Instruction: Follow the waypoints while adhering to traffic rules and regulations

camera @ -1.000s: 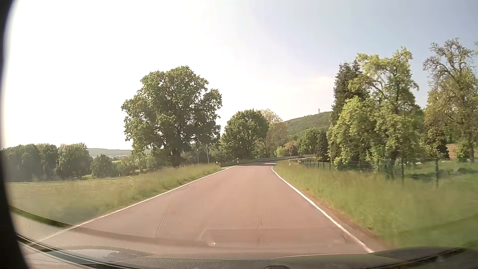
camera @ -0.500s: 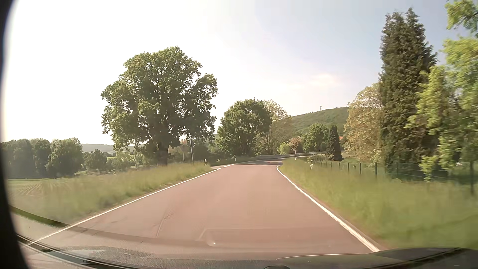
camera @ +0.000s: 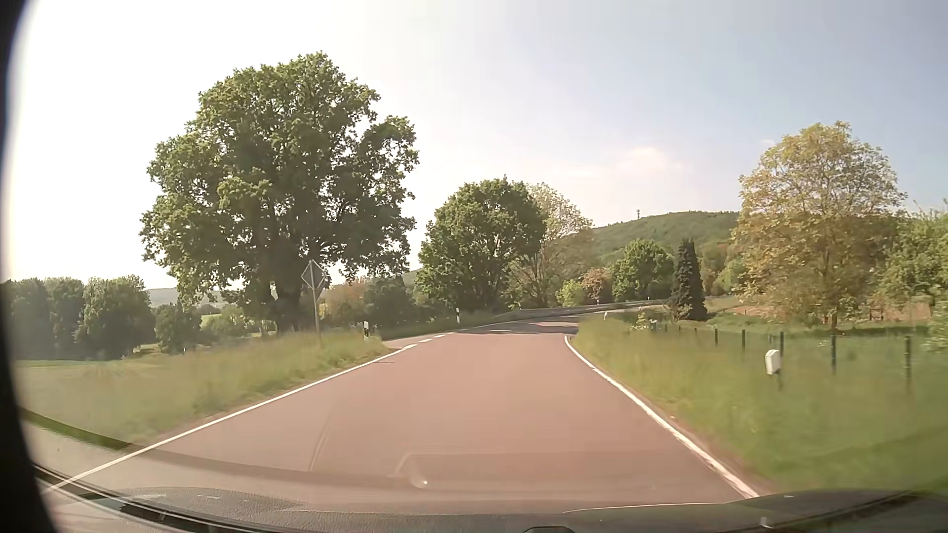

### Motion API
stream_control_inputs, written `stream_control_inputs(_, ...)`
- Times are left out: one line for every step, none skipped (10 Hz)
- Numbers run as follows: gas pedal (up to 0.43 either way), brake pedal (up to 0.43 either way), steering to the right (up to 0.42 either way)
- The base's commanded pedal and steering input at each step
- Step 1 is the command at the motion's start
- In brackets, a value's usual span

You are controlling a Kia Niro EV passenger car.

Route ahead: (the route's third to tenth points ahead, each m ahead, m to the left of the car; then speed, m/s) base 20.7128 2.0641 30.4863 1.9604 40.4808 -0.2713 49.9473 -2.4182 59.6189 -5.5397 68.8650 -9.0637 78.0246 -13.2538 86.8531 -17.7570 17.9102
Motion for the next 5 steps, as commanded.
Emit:
stream_control_inputs(0.067,0.0,0.003)
stream_control_inputs(0.079,0.0,0.005)
stream_control_inputs(0.118,0.0,0.007)
stream_control_inputs(0.118,0.0,0.011)
stream_control_inputs(0.13,0.0,0.015)
